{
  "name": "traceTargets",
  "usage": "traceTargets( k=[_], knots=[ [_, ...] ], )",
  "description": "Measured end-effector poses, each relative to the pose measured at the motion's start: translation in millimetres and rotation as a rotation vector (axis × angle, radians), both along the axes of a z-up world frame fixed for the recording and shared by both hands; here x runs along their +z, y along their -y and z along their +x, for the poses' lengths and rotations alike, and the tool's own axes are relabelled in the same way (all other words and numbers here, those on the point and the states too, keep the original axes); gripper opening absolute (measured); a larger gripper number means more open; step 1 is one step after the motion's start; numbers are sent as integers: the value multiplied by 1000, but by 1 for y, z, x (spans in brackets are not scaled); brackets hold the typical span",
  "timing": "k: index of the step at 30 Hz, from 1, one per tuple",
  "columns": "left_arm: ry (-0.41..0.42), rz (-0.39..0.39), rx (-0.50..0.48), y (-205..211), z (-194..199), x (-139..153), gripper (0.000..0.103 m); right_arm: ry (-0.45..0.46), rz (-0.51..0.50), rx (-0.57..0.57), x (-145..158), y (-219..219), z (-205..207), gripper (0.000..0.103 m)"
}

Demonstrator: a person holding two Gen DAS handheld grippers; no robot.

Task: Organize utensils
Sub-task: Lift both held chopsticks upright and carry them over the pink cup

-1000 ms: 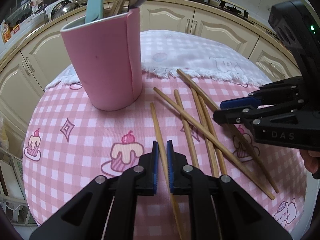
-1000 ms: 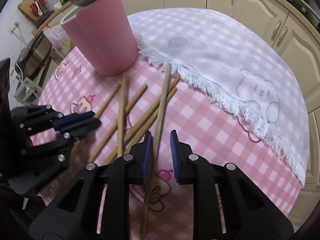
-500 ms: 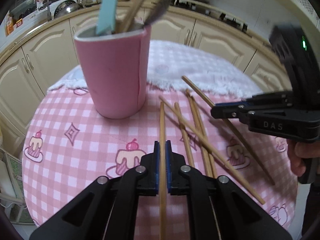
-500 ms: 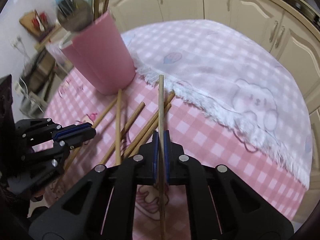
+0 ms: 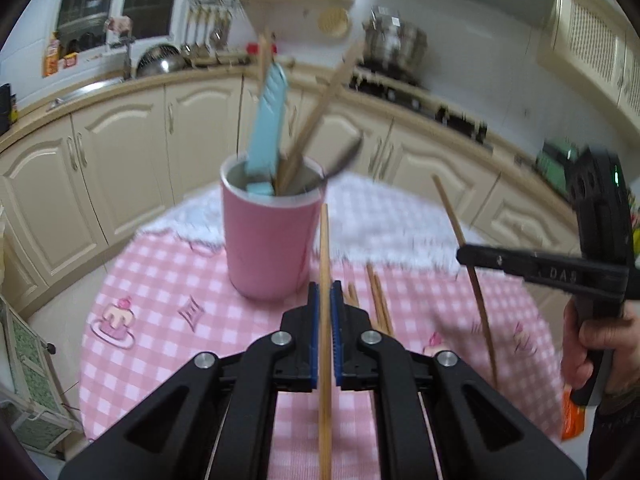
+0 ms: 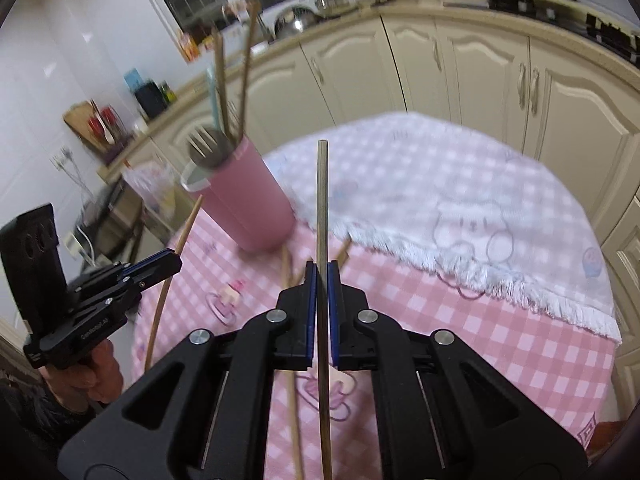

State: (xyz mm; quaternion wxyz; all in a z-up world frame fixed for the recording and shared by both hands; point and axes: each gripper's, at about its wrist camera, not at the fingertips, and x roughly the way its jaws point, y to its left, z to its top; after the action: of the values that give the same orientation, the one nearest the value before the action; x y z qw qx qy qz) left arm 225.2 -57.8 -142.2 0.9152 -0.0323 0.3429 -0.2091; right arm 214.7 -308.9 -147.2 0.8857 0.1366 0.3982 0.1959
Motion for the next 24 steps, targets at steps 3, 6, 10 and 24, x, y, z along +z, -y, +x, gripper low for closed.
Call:
traceTargets(
  k=[3, 6, 10, 24],
  knots=[
    [72, -57, 39, -12, -3, 19, 5, 67, 28, -15, 16, 1, -6, 6],
    [136, -100, 73, -23, -3, 37, 5, 127, 49, -22, 32, -5, -11, 6],
    [196, -135, 106, -31, -4, 55, 5, 192, 70, -20, 51, -11, -12, 6],
    [471, -233, 156, -35, 28, 140, 5, 485, 132, -40, 154, -43, 18, 6]
  ],
)
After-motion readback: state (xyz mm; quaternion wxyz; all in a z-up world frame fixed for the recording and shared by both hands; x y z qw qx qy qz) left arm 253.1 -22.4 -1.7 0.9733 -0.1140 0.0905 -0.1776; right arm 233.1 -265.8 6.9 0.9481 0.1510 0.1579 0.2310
